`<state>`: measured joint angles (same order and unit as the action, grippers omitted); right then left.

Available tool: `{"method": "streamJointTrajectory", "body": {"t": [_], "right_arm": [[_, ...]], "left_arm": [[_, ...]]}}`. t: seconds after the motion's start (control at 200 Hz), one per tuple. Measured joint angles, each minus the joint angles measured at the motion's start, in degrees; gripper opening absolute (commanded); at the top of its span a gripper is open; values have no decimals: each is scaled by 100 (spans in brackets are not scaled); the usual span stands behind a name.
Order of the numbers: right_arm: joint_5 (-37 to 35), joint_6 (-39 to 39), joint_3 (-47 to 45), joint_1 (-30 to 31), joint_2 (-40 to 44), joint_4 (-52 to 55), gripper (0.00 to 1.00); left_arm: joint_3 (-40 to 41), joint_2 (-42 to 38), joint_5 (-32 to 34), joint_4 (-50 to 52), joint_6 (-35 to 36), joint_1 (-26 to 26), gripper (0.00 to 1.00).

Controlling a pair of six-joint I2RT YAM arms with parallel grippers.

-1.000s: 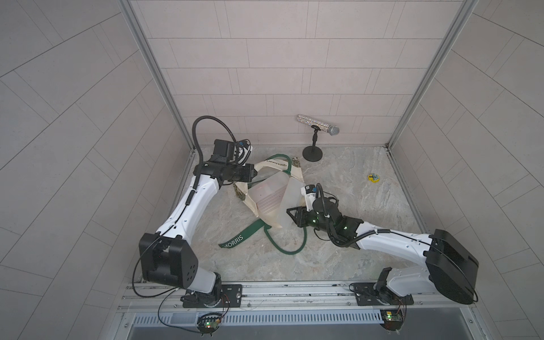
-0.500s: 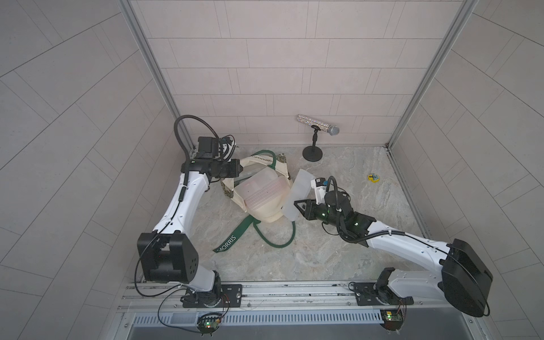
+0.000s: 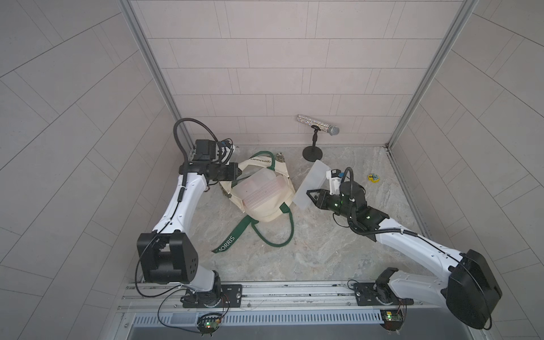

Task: Take out the pencil case from the canvas bag
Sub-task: Pick up the pencil case from the canvas bag, then place the pencil case at the center of the board.

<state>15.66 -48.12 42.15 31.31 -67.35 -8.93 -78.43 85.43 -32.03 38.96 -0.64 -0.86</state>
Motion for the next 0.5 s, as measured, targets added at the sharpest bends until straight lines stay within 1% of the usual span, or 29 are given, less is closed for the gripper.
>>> {"method": "streamJointTrajectory", "body": {"t": [0.5], "right_arm": [[190,-280,291,-964,-111,330,25]], "left_arm": [[898,-299,-341,-835,-417,-2,0]]}}
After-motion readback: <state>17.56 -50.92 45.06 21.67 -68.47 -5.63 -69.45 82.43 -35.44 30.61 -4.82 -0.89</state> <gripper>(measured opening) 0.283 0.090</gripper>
